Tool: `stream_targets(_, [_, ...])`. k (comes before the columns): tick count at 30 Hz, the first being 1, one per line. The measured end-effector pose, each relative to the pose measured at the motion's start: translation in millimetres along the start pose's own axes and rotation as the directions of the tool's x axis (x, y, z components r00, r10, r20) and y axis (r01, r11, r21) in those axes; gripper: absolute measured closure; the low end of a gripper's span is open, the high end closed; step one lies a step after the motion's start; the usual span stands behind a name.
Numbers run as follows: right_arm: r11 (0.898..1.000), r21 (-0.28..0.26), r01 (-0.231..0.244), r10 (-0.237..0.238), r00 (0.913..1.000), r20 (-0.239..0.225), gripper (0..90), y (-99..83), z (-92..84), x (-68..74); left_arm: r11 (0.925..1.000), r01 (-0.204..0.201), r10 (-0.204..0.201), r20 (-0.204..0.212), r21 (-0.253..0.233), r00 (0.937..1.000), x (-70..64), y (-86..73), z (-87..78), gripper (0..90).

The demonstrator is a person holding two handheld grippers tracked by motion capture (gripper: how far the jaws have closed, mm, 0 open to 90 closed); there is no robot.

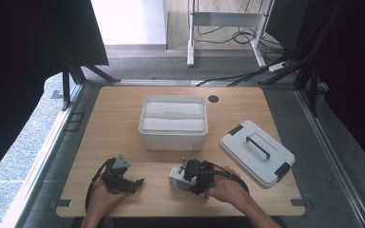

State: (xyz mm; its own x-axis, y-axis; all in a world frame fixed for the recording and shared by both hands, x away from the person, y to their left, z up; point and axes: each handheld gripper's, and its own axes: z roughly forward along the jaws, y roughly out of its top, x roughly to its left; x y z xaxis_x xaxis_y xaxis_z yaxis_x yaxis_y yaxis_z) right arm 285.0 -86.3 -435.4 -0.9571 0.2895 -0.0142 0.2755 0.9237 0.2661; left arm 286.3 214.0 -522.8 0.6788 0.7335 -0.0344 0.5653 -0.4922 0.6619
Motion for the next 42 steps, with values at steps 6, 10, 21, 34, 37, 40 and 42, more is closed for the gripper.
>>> stream_targets(6, [1.0,0.003,0.017,-0.017,0.9998,0.005,55.4,-11.6,6.1,10.2,1.0,0.0,0.0,0.0,0.0,1.0,0.0,0.0,0.0,0.0])
stream_targets(10, [1.0,-0.007,0.019,-0.019,0.9998,0.009,51.9,-15.1,8.8,11.2,1.0,0.0,0.0,0.0,0.0,1.0,0.0,0.0,0.0,0.0])
stream_targets(21, [0.998,-0.066,0.003,-0.004,0.9997,-0.024,45.4,-15.5,-17.9,10.3,1.0,0.0,0.0,0.0,0.0,1.0,0.0,0.0,0.0,0.0])
stream_targets(34, [0.987,-0.157,-0.04,0.035,0.9989,-0.032,45.6,-13.0,-59.6,-7.2,1.0,0.0,0.0,0.001,0.0,1.0,0.0,0.0,0.0,0.0])
stream_targets(37, [0.978,-0.187,-0.087,0.085,0.9962,-0.013,45.0,-20.6,-63.1,-21.1,1.0,-0.002,0.002,0.002,0.001,1.0,-0.1,0.1,0.0,0.0])
stream_targets(40, [0.969,-0.208,-0.135,0.135,0.9907,-0.013,43.4,-31.6,-56.1,-32.7,1.0,-0.002,0.002,0.005,0.001,1.0,0.1,0.1,-0.2,0.0])
stream_targets(42, [0.961,-0.22,-0.167,0.168,0.9857,-0.012,42.4,-39.8,-48.8,-40.0,1.0,-0.003,0.003,0.007,0.001,1.0,0.2,0.1,-0.2,0.0])
